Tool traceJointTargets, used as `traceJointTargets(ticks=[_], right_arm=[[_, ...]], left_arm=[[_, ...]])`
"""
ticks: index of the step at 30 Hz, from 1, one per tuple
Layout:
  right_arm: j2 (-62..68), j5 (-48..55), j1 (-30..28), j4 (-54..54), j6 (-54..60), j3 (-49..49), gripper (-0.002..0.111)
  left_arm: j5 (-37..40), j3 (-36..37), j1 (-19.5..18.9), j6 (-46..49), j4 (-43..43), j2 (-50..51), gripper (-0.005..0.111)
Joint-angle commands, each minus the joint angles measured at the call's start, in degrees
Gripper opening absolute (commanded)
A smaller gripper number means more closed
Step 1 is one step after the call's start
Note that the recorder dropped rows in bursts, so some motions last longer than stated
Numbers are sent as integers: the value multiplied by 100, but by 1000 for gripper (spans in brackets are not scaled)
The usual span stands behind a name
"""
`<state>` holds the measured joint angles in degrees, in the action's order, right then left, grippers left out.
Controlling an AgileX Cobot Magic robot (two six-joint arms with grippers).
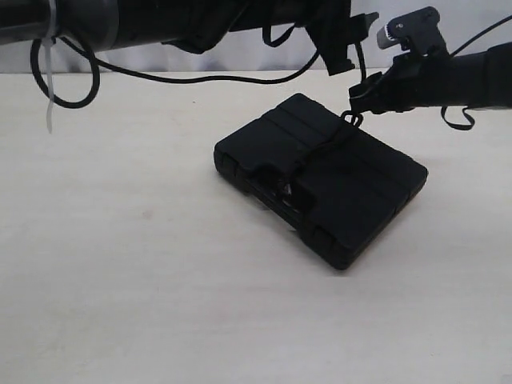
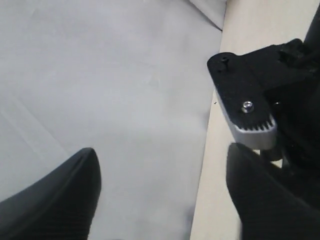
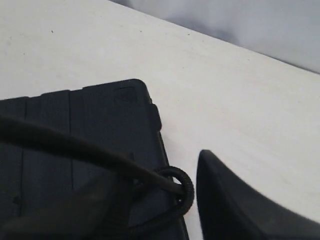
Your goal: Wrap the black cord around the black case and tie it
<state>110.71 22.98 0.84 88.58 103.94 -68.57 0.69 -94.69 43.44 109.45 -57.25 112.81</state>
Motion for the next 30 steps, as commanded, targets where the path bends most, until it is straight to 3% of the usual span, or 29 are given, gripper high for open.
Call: traceJointTargets(ticks=[1, 3, 12, 19, 23, 24, 26, 30], right_arm=[[-51, 329, -11, 90, 21, -5, 14], [-51, 275, -11, 42, 21, -5, 4], [-111, -910, -229, 327, -204, -5, 4], [81, -1223, -817, 543, -1762, -5, 5], [244, -961, -1066, 503, -2266, 15, 26], [325, -866, -1138, 356, -2682, 15, 40], [447, -877, -1219, -158, -3327, 15, 55], [542, -893, -1581, -1482, -4733, 15, 56]], left_arm=[[223, 31, 24, -474, -90, -16, 67], [295, 31, 24, -484, -90, -16, 67], [108, 587, 13, -767, -4, -104, 67], [127, 997, -76, -770, -4, -104, 67], [135, 1151, -76, -770, -4, -104, 67], [135, 1221, -76, -770, -4, -104, 67], [162, 1219, -76, -770, -18, -104, 67], [343, 1219, -76, -770, -45, -104, 67]])
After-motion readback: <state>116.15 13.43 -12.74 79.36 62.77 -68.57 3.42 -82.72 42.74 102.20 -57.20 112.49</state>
